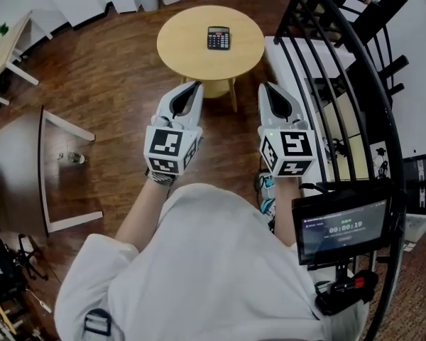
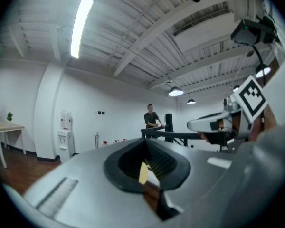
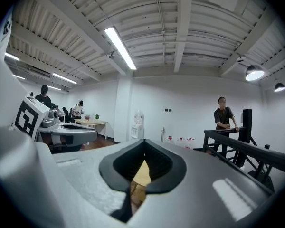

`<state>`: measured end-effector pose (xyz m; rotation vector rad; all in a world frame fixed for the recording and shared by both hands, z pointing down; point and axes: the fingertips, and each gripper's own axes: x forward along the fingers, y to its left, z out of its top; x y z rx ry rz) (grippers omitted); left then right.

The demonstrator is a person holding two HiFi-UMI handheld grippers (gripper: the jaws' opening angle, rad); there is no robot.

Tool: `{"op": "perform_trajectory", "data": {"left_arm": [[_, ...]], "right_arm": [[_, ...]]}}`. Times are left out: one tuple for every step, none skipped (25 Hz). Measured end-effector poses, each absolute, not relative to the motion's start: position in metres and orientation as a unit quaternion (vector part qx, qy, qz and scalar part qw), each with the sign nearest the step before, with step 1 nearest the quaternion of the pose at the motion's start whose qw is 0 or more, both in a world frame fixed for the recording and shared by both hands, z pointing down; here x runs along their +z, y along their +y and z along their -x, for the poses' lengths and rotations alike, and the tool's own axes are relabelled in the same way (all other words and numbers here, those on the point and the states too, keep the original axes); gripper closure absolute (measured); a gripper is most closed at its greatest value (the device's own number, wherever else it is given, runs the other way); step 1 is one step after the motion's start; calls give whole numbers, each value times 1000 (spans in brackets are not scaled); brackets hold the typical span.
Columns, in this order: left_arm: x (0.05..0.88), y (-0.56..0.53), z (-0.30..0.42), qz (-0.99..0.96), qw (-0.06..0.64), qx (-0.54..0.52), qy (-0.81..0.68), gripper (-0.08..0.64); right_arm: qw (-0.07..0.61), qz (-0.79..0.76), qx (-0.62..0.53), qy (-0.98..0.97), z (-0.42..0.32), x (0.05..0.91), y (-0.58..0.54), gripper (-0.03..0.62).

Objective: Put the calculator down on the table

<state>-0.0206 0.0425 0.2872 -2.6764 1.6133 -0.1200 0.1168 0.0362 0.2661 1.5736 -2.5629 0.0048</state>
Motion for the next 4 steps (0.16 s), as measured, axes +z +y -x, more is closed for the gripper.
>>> {"op": "perform_trajectory", "data": {"left_arm": [[288,43,20,856,7,-39,516,555],[289,43,20,856,6,-39,516,554],[289,43,19,856,5,-40,516,554],[290,43,19,856,5,-40,515,554]], "right_arm": [[68,-522,2,-850,-117,267,36,591],[68,-522,2,-850,-117,267,36,591],[68,-522,3,-851,-117,267,37,591],[68,-521,3,-851,-118,268,37,591]]}}
